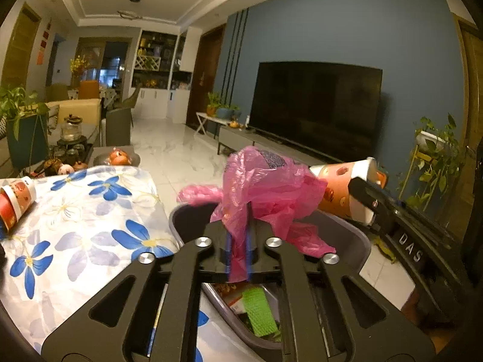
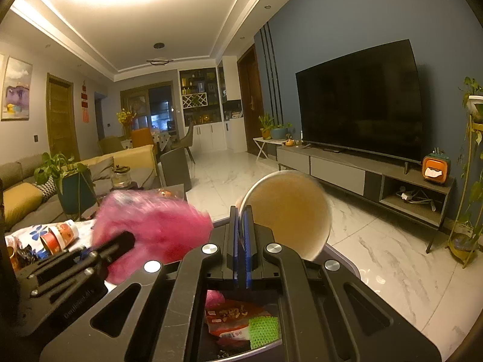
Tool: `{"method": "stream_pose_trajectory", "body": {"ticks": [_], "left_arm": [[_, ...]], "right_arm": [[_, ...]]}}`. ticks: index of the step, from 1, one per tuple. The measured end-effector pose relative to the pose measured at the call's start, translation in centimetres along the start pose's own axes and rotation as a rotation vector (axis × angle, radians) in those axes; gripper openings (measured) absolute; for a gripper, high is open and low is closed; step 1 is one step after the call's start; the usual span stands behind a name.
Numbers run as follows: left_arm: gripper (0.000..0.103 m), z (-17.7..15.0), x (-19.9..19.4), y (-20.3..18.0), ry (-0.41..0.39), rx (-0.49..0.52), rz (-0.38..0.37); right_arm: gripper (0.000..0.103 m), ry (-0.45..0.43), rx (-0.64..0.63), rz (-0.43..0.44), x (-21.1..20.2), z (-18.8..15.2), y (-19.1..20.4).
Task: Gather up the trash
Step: 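Carry the pink bag and white cup over the grey bin and open both tools, then grasp the red gold-rimmed paper cup with the left tool while the right tool grasps the black bag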
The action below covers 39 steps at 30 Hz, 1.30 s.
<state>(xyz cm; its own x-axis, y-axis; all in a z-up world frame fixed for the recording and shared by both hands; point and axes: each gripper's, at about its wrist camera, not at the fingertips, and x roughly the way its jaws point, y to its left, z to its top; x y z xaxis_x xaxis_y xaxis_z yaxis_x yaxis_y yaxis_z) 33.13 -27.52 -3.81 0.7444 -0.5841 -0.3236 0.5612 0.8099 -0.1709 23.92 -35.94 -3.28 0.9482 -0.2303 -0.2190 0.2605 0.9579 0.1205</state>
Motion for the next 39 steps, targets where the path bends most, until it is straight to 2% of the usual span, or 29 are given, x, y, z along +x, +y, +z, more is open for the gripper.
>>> {"method": "stream_pose_trajectory", "body": {"ticks": [1, 2, 4, 9, 11, 13, 16, 24, 35, 39], "left_arm": [[0.023, -0.2, 0.3, 0.2, 0.015, -0.001, 0.006], [0.042, -0.3, 0.3, 0.3, 0.020, -0.004, 0.009], [0.067, -0.5, 0.0, 0.7, 0.007, -0.022, 0.015], [0.072, -0.8, -1.1, 1.8, -0.008, -0.045, 0.050], [0.079, -0.9, -1.9, 2.3, -0.020, -0.058, 0.070], [0.082, -1.0, -2.7, 2.7, -0.031, -0.074, 0.083], [0.085, -1.3, -4.3, 3.3, -0.045, -0.084, 0.121], [0.087, -2.7, -10.3, 5.9, -0.106, -0.112, 0.291], [0.088, -5.3, -19.4, 12.9, -0.149, -0.114, 0.605], [0.087, -6.1, -22.0, 16.0, -0.145, -0.157, 0.668]], "right_arm": [[0.019, -0.001, 0.003, 0.001, 0.0, 0.0, -0.1], [0.024, -0.002, 0.008, -0.001, 0.0, 0.0, -0.1], [0.028, -0.007, 0.018, -0.002, -0.2, 0.0, -0.3], [0.028, -0.010, 0.029, -0.008, -1.0, 0.0, -0.5], [0.033, -0.020, 0.025, -0.010, -1.6, 0.0, -0.2], [0.044, -0.035, 0.018, -0.011, -2.2, 0.0, 0.1], [0.048, -0.042, 0.010, -0.005, -3.1, -0.1, 0.6], [0.062, -0.040, 0.011, 0.039, -5.0, -1.1, 2.4], [0.065, -0.006, -0.010, 0.152, -6.2, -2.5, 7.4], [0.065, 0.012, -0.018, 0.208, -6.2, -3.1, 10.1]]}}
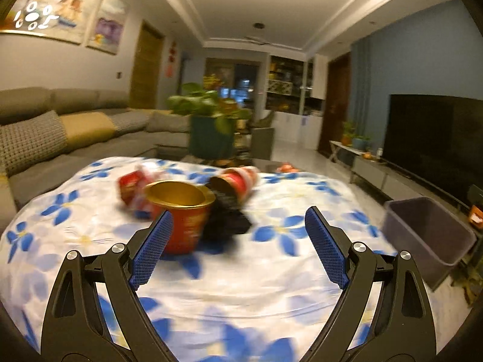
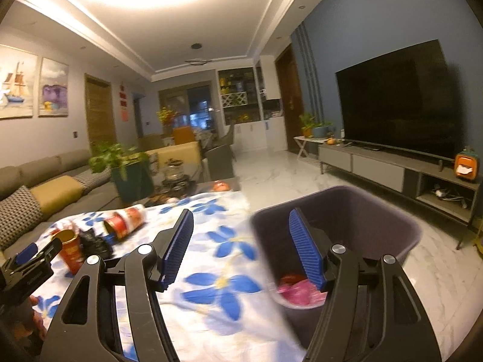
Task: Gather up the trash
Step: 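Grasp the red gold-rimmed paper cup with the left tool while the right tool grasps the black bag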
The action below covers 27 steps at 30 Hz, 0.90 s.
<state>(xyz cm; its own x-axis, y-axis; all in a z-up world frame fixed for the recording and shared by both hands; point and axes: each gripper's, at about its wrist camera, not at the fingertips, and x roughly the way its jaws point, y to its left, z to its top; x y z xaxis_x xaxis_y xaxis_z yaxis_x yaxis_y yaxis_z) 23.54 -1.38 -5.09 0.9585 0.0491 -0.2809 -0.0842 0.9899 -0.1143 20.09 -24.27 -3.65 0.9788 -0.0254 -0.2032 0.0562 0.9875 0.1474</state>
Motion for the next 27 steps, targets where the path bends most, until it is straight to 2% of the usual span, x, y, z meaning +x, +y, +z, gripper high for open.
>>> {"method": "stream_pose_trajectory", "body": {"ticks": [3, 9, 19, 27], "left_arm": [[0.088, 0.4, 0.1, 2.7, 0.012, -0.036, 0.001], [0.087, -0.1, 0.9, 5.7, 0.051, -0.048, 0.003], [0.087, 0.0, 5.4, 6.8, 0.117, -0.027, -0.008], [0.087, 0.3, 9.3, 6.8, 0.212, -0.021, -0.028]], "right_arm": [[0.065, 0.010, 0.002, 0.041, 0.3, -0.3, 2.1], [0.065, 0.028, -0.008, 0.101, 1.2, -0.6, 5.6], [0.065, 0.069, -0.042, 0.151, 4.1, -1.1, 10.0], [0.065, 0.113, -0.080, 0.202, 6.8, -1.7, 13.2]]}}
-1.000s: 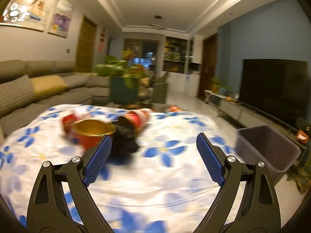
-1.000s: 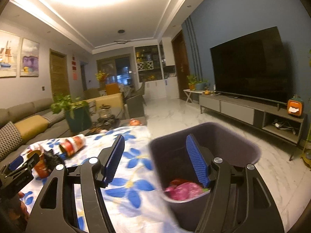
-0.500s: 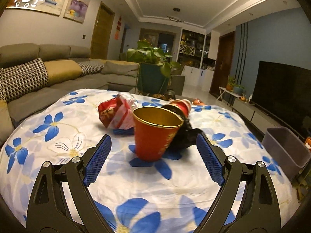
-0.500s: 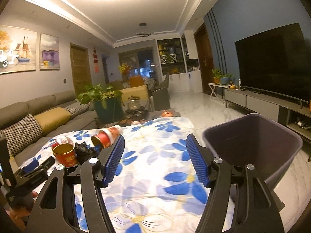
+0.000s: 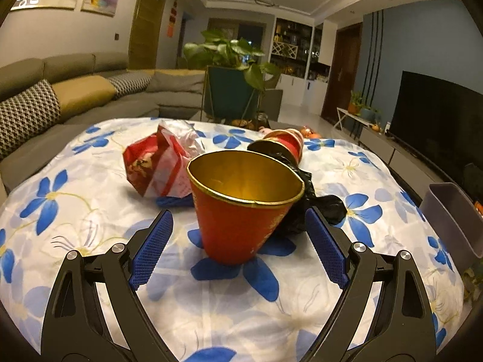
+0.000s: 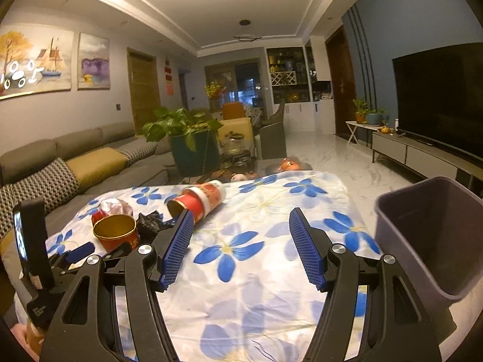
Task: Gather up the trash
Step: 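Grasp the red gold-rimmed paper cup with the left tool while the right tool grasps the black bag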
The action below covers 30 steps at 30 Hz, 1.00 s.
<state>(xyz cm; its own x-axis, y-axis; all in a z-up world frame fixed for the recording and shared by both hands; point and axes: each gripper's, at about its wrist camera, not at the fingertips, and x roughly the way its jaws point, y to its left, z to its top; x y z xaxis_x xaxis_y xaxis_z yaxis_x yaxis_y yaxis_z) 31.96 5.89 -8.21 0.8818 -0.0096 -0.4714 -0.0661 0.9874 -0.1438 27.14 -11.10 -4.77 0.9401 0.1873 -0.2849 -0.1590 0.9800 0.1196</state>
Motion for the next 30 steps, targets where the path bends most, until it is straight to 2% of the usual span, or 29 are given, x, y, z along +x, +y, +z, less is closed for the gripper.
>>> {"method": "stream_pose_trajectory", "body": {"ticks": [3, 6, 7, 11, 15, 20, 26, 29, 30], "left_arm": [[0.086, 0.2, 0.7, 0.5, 0.014, -0.023, -0.019], [0.073, 0.1, 1.1, 1.2, 0.032, -0.056, -0.054], [0.065, 0.1, 1.3, 1.4, 0.037, -0.065, -0.064], [0.062, 0.0, 1.1, 2.3, 0.032, -0.108, -0.103], [0.061, 0.1, -0.4, 2.7, -0.010, -0.120, -0.100], [0.061, -0.1, -3.3, 3.8, -0.060, -0.126, -0.051], [0.061, -0.3, -6.2, 5.9, -0.104, -0.166, -0.002], [0.061, -0.5, -7.4, 6.2, -0.132, -0.158, 0.026], [0.061, -0.6, -7.7, 6.3, -0.139, -0.155, 0.030]], "right_arm": [[0.065, 0.029, -0.014, 0.013, 1.4, -0.3, 1.0], [0.065, 0.047, -0.022, 0.025, 2.4, -0.6, 1.8], [0.065, 0.054, -0.024, 0.029, 2.7, -0.6, 2.1], [0.065, 0.083, -0.036, 0.049, 4.0, -1.0, 3.3], [0.063, 0.119, -0.045, 0.075, 5.2, -1.4, 4.5], [0.060, 0.156, -0.071, 0.107, 6.7, -1.9, 6.3], [0.050, 0.220, -0.105, 0.132, 9.0, -2.9, 8.3], [0.042, 0.254, -0.107, 0.146, 10.0, -3.1, 8.7], [0.036, 0.265, -0.109, 0.151, 10.3, -3.2, 8.8]]}}
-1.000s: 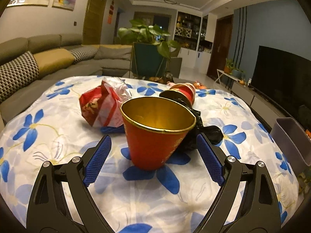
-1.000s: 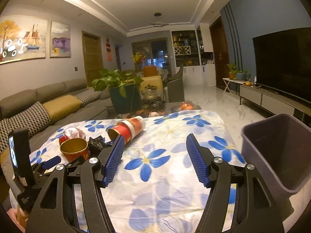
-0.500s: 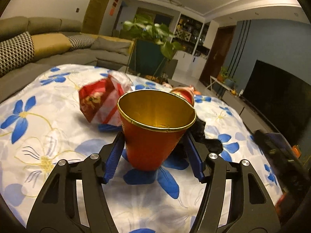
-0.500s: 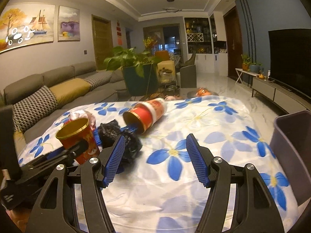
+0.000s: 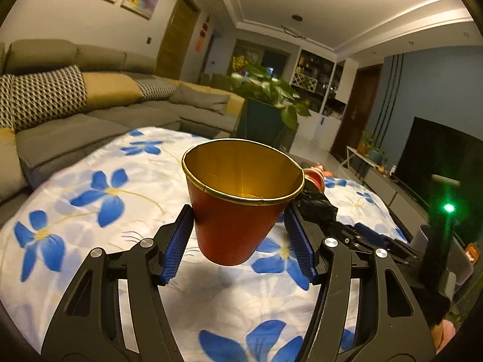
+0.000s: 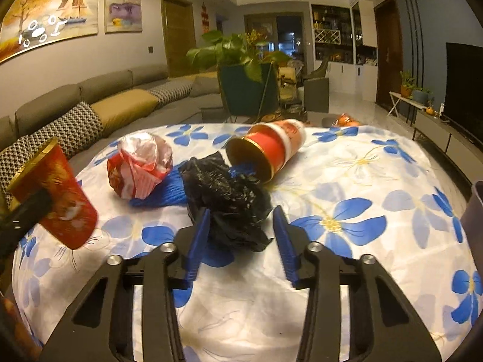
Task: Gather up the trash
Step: 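Grasp the red gold-rimmed paper cup with the left tool while the right tool grasps the black bag, then carry the red cup and black bag over the grey bin and open both tools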
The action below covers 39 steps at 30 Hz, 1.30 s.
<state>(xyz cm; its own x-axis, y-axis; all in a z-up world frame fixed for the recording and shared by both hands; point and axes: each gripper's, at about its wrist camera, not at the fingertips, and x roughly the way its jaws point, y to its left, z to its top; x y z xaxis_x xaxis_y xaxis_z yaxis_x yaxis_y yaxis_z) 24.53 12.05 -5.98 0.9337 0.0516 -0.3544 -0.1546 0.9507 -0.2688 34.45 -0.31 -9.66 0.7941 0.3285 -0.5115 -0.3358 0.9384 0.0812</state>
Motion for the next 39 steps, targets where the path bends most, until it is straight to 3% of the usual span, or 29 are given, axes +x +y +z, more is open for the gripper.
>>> {"method": "stream_pose_trajectory", "body": {"ticks": [3, 7, 22, 39], "left_arm": [[0.061, 0.0, -0.6, 0.1, -0.006, -0.002, -0.008], [0.061, 0.0, -0.7, 0.0, -0.006, 0.000, -0.012], [0.061, -0.9, -2.0, -0.7, -0.009, 0.020, -0.036], [0.061, -1.4, -5.4, -5.9, -0.020, 0.081, -0.113]], "right_arm": [[0.016, 0.031, -0.015, 0.014, 0.7, -0.2, 0.4], [0.005, 0.025, -0.028, 0.042, 0.3, -0.3, 0.6], [0.003, -0.086, -0.019, 0.085, -7.3, -1.1, -1.3], [0.003, -0.177, -0.003, 0.029, -15.0, -2.0, -4.9]]}}
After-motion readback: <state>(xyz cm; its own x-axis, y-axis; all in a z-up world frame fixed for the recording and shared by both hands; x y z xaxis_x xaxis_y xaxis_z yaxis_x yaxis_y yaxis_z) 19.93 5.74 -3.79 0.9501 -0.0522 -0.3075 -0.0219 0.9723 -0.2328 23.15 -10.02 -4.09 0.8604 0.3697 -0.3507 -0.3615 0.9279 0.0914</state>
